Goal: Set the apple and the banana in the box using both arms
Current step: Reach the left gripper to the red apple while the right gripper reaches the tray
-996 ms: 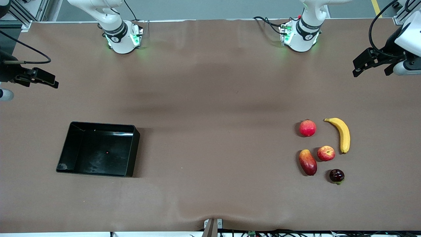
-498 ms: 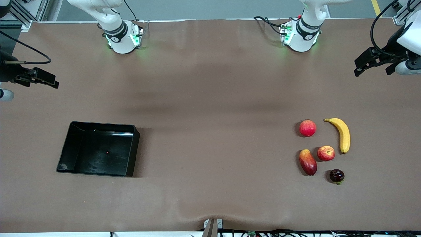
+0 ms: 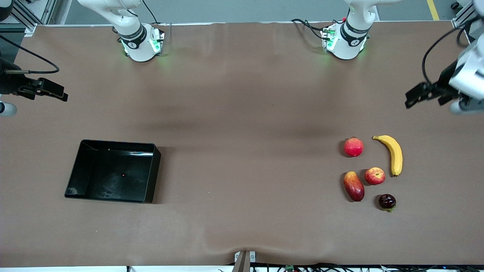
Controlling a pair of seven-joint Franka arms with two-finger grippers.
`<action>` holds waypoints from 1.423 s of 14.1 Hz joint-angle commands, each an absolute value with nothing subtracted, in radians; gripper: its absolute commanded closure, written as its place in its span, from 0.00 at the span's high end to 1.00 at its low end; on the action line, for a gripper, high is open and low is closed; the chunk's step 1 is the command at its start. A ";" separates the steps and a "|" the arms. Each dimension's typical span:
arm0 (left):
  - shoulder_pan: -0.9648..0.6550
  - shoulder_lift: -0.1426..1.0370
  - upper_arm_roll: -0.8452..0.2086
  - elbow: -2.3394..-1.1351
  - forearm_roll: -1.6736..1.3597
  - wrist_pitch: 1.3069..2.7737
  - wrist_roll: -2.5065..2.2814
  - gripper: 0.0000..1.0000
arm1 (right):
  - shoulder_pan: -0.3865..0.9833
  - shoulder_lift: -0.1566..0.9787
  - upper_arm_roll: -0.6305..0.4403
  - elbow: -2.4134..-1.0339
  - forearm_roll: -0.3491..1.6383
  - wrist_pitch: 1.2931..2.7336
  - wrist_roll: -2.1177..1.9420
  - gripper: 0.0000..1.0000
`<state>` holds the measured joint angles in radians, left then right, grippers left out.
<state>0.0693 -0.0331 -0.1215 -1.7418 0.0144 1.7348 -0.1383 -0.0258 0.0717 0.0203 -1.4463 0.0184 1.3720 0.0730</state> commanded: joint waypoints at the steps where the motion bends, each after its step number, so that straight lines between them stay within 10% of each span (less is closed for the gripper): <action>1: 0.080 -0.013 -0.124 -1.870 0.031 1.899 -0.123 1.00 | -0.023 0.077 0.025 -1.437 0.002 1.362 0.083 1.00; 20: 0.109 0.600 -0.124 -1.707 0.097 2.371 -0.144 1.00 | -0.115 0.222 0.018 -1.715 -0.026 1.790 0.032 1.00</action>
